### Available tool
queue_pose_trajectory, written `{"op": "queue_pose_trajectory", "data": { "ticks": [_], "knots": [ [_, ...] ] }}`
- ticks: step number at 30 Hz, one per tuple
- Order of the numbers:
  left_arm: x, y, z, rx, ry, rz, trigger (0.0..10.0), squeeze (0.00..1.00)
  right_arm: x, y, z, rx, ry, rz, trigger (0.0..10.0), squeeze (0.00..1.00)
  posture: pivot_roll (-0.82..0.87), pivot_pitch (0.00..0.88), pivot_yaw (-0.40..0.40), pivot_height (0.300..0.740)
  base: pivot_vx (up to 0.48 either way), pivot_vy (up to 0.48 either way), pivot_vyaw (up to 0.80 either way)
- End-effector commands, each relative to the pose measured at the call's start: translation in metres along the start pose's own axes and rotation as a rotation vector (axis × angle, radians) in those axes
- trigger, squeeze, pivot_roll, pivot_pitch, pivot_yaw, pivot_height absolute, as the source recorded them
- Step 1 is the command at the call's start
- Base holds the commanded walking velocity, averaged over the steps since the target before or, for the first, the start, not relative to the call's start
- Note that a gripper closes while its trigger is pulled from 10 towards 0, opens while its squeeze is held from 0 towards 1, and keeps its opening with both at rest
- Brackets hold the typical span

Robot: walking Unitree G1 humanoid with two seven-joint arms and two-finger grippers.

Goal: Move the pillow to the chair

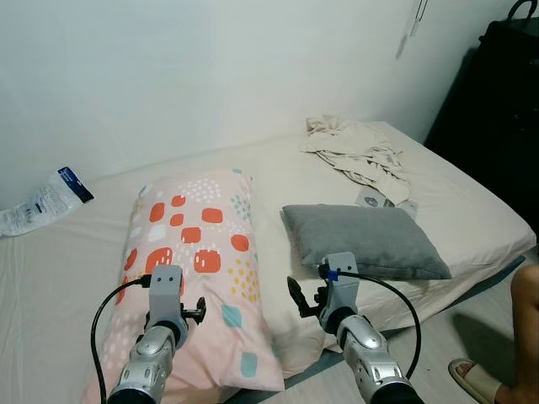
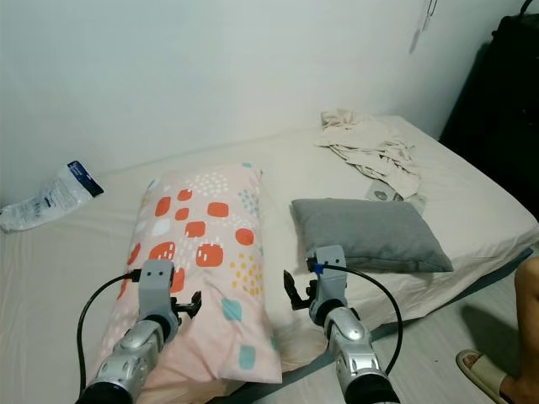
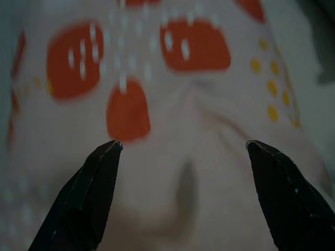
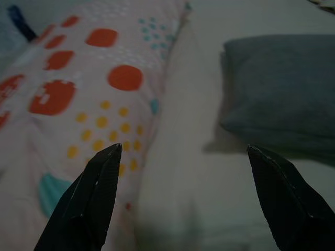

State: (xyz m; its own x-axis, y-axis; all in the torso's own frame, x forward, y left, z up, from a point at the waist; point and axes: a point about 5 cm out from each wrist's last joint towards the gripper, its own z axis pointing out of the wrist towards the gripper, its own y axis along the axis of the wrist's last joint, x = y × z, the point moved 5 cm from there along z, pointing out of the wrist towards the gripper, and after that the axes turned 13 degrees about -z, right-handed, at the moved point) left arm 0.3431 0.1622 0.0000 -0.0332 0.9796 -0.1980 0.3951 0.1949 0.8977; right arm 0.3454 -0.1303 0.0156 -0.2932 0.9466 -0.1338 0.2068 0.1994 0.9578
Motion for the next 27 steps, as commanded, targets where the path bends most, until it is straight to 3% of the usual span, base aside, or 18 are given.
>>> {"op": "queue_pose_trajectory", "data": {
  "ticks": [1,6,8,11,13,17,24,27],
  "knots": [
    [0.003,0.001,0.0,-0.007,-0.005,0.052,10.0,0.0,-0.001,-0.012,-0.005,0.033,-0.012,0.001,10.0,0.0,0.05,0.073,-0.014,0.74,0.0,0.0,0.0],
    [0.001,-0.013,-0.006,0.051,-0.035,0.08,10.0,0.0,-0.006,-0.027,-0.012,0.091,-0.011,-0.066,10.0,0.0,0.02,0.082,0.017,0.74,0.0,0.0,0.0],
    [0.008,-0.015,-0.007,0.04,0.01,0.041,10.0,0.0,-0.012,-0.022,-0.014,0.053,-0.047,-0.016,10.0,0.0,-0.01,0.075,0.022,0.73,0.0,0.0,0.0],
    [0.026,-0.013,-0.008,0.01,0.119,-0.07,10.0,0.0,-0.02,-0.025,-0.02,0.057,-0.064,-0.02,10.0,0.0,-0.02,0.08,0.021,0.715,0.0,0.0,0.0],
    [0.029,-0.012,-0.008,0.005,0.134,-0.079,10.0,0.0,-0.025,-0.03,-0.022,0.08,-0.083,-0.027,10.0,0.0,-0.02,0.077,0.016,0.705,0.0,0.0,0.0],
    [0.023,-0.009,-0.007,0.008,0.093,-0.029,10.0,0.0,-0.031,-0.033,-0.025,0.081,-0.112,-0.015,10.0,0.0,-0.01,0.08,0.005,0.7,0.0,0.0,0.0],
    [0.017,-0.015,-0.008,0.044,0.057,0.016,10.0,0.0,-0.027,-0.034,-0.028,0.084,-0.09,-0.053,10.0,0.0,0.01,0.093,-0.013,0.7,0.0,0.0,0.0],
    [0.006,-0.013,-0.008,0.019,0.003,0.032,10.0,0.0,-0.024,-0.034,-0.027,0.078,-0.09,-0.026,10.0,0.0,0.01,0.102,-0.019,0.7,0.0,0.0,0.0]
  ]
}}
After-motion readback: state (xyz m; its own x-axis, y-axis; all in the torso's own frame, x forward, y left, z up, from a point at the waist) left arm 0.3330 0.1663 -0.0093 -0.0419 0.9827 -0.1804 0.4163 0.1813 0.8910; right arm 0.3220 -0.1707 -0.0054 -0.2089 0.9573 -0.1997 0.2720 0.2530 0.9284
